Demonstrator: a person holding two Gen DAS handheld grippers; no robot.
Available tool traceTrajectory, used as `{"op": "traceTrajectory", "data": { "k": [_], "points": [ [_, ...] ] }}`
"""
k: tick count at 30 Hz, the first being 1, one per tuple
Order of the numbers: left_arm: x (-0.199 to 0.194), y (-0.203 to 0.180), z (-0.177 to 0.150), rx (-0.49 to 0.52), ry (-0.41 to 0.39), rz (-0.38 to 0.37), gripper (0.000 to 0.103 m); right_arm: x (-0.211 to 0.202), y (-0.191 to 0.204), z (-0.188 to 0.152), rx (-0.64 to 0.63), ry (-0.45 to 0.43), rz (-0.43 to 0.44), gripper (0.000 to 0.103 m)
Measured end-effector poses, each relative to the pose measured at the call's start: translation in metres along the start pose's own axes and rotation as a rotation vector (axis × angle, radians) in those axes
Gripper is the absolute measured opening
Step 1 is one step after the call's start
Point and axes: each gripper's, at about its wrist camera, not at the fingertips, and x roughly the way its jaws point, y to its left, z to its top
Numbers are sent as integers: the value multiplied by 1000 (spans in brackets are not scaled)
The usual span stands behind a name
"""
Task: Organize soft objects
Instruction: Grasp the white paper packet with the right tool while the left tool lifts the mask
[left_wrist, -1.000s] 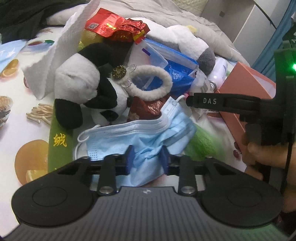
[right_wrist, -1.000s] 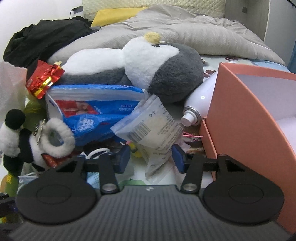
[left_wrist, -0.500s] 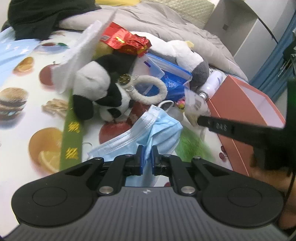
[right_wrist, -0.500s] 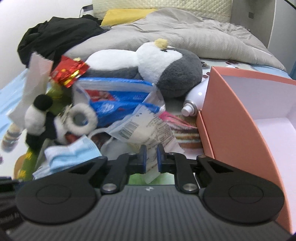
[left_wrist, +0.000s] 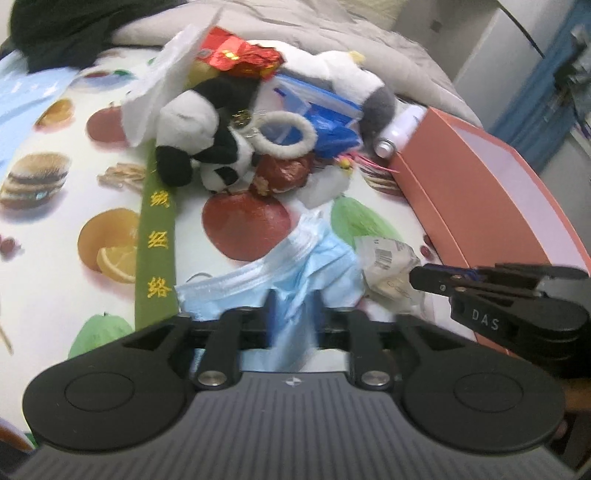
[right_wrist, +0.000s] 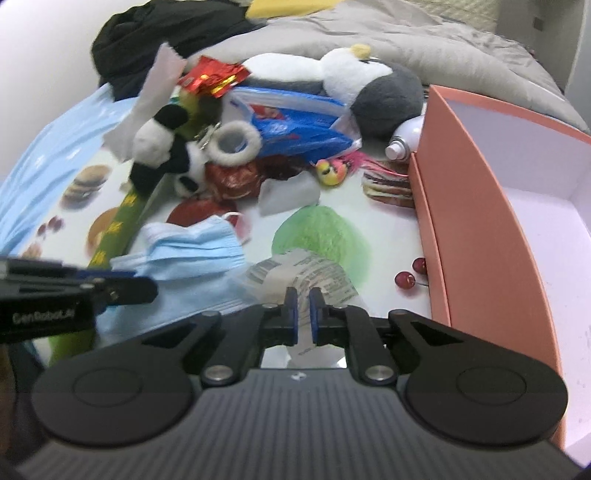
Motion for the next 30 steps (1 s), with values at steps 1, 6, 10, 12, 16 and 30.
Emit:
{"op": "traceTrajectory", "data": {
  "k": [1, 6, 10, 12, 16, 30],
  "points": [
    [-2, -1, 0, 23, -5, 2, 59, -2, -1, 0, -9, 1, 15, 13],
    [-5, -7, 4, 207, -5, 11, 75, -7, 0, 7, -150, -10, 35, 40],
    [5, -9, 4, 342, 27, -4, 77, -1, -6, 17, -216, 21, 75, 54],
    [13, -11, 4, 394, 48, -21, 77, 3, -4, 20, -265, 29, 75, 56],
    [28, -20, 1, 499, 72, -44, 77, 19, -3, 26, -300, 93, 94, 57],
    [51, -2, 7, 357, 89, -13, 23, 45, 3, 23, -294, 205, 88, 51]
  ]
}}
